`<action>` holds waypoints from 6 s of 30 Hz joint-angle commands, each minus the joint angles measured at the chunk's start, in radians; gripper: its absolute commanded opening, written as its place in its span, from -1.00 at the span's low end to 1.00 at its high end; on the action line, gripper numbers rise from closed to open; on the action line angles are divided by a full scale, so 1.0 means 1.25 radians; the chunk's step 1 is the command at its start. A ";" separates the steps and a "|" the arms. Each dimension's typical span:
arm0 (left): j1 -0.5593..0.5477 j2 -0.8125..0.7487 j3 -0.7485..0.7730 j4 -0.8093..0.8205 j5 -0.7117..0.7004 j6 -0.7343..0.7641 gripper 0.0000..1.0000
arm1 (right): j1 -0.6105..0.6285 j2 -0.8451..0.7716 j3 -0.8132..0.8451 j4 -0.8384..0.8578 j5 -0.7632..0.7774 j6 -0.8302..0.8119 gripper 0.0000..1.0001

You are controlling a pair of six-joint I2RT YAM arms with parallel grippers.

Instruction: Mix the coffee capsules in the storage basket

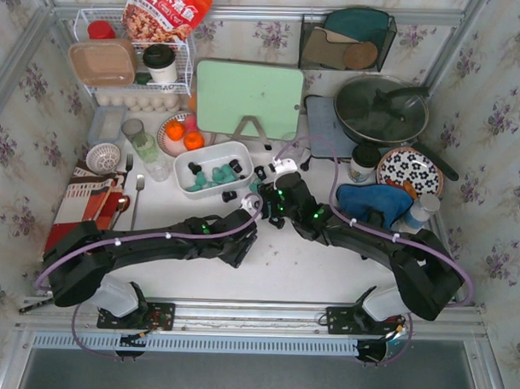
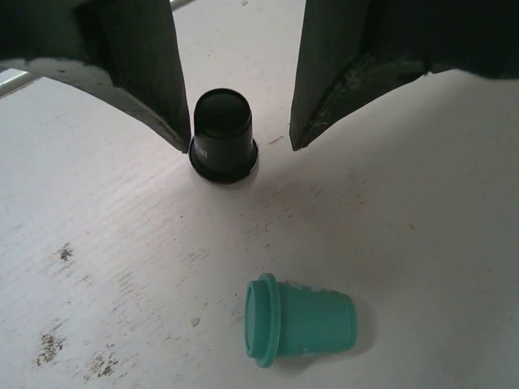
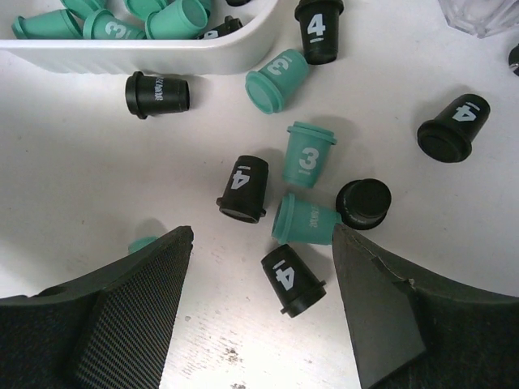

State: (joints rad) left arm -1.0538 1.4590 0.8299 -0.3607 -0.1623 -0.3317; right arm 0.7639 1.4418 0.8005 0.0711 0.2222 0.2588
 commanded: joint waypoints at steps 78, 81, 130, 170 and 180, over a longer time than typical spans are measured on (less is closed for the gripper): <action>0.552 -0.150 0.111 0.093 -0.056 -0.108 0.20 | 0.165 0.307 0.126 0.006 -0.058 -0.110 0.07; 0.551 -0.216 0.053 0.077 -0.012 -0.126 0.19 | 0.167 0.323 0.135 -0.003 -0.058 -0.111 0.04; 0.545 -0.432 -0.190 0.051 0.118 -0.145 0.19 | 0.009 0.560 0.644 0.062 0.029 -0.104 -0.43; 0.539 -0.293 -0.171 0.107 0.115 -0.132 0.19 | 0.006 0.145 0.072 -0.071 -0.039 -0.096 0.24; 0.530 -0.254 -0.162 0.114 0.098 -0.125 0.19 | 0.007 0.154 0.017 -0.059 -0.033 -0.102 0.17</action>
State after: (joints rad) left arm -0.3874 1.1309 0.6144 -0.2516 -0.0238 -0.4980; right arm 0.7723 1.6318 0.8330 -0.0269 0.1768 0.1429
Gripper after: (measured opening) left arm 0.596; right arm 0.592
